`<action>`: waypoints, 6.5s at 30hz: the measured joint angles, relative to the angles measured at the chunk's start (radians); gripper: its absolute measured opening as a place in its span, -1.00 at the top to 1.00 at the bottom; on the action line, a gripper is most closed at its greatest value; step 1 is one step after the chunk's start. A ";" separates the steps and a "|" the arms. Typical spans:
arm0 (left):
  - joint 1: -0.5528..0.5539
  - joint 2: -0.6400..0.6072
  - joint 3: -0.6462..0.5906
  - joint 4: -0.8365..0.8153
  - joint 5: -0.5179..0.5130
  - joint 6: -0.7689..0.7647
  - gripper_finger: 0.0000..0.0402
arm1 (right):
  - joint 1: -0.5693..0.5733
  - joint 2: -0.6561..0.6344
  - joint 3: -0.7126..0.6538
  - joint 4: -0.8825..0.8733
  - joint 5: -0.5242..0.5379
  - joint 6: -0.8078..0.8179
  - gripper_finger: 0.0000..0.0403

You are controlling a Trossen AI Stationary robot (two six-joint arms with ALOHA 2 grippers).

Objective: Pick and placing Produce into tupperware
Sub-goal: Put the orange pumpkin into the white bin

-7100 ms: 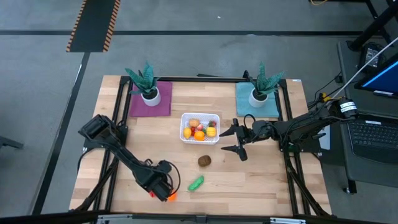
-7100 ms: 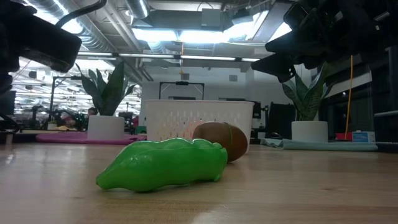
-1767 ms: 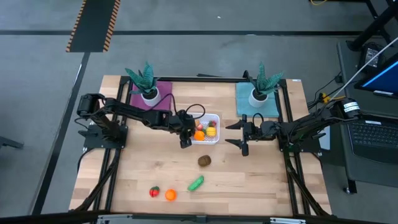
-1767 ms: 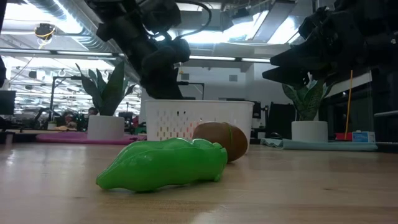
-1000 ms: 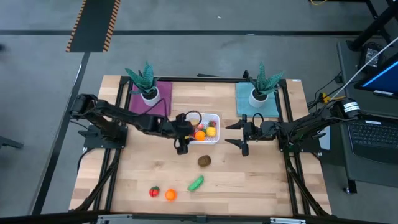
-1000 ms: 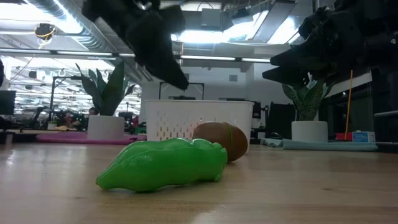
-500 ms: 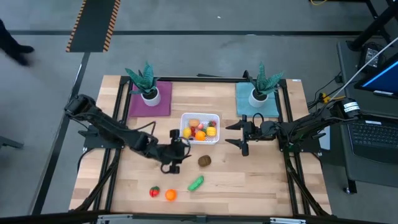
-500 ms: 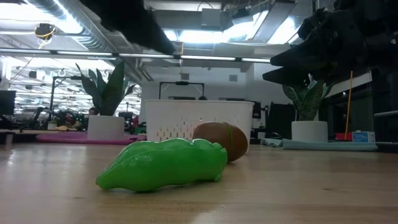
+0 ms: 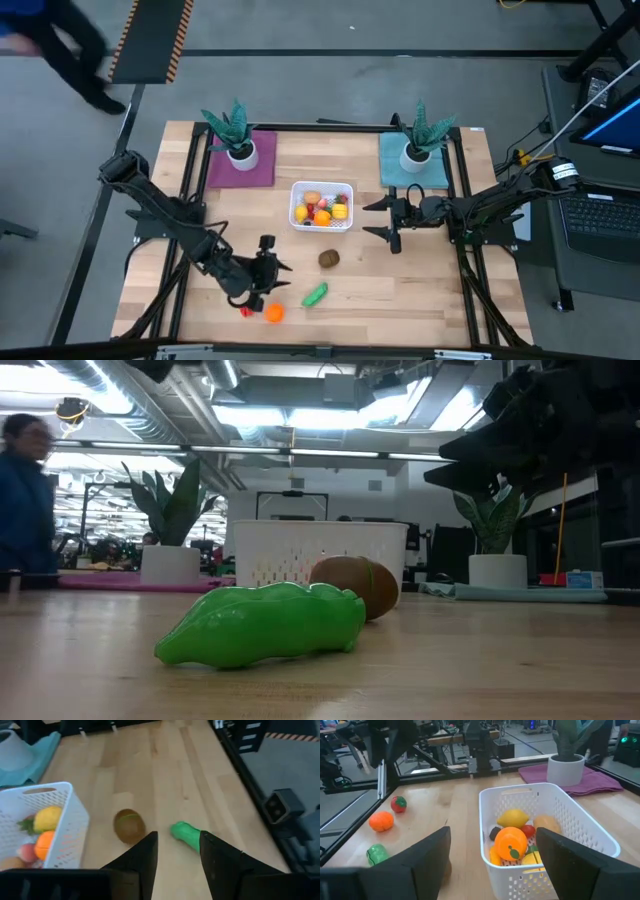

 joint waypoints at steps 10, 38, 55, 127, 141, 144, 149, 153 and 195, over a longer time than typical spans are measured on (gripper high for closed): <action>-0.069 0.000 0.000 0.000 0.009 -0.035 0.26 | 0.000 0.000 0.000 0.004 0.000 0.000 -0.46; -0.059 0.000 0.000 0.000 0.009 -0.048 -0.46 | 0.000 0.000 0.000 0.004 0.002 0.008 -0.46; -0.083 0.002 0.087 -0.280 0.065 -0.232 -0.72 | 0.000 0.000 0.000 0.004 0.001 0.009 -0.46; -0.055 0.522 0.510 -0.634 0.281 -0.600 -0.72 | 0.000 0.000 0.000 -0.005 -0.008 0.005 -0.46; -0.085 0.532 0.504 -0.558 0.273 -0.676 -0.72 | 0.000 0.000 0.000 -0.005 -0.008 0.005 -0.46; -0.087 0.565 0.504 -0.558 0.282 -0.676 -0.72 | 0.000 0.000 0.000 -0.005 -0.008 0.005 -0.46; -0.077 0.624 0.503 -0.582 0.333 -0.672 -0.72 | 0.000 0.000 0.000 -0.004 -0.008 0.008 -0.46; -0.074 0.638 0.503 -0.583 0.335 -0.672 -0.72 | 0.000 0.000 0.000 -0.004 -0.008 0.014 -0.46; -0.062 0.626 0.502 -0.630 0.394 -0.729 -0.17 | 0.000 0.000 0.000 -0.004 -0.008 0.028 -0.46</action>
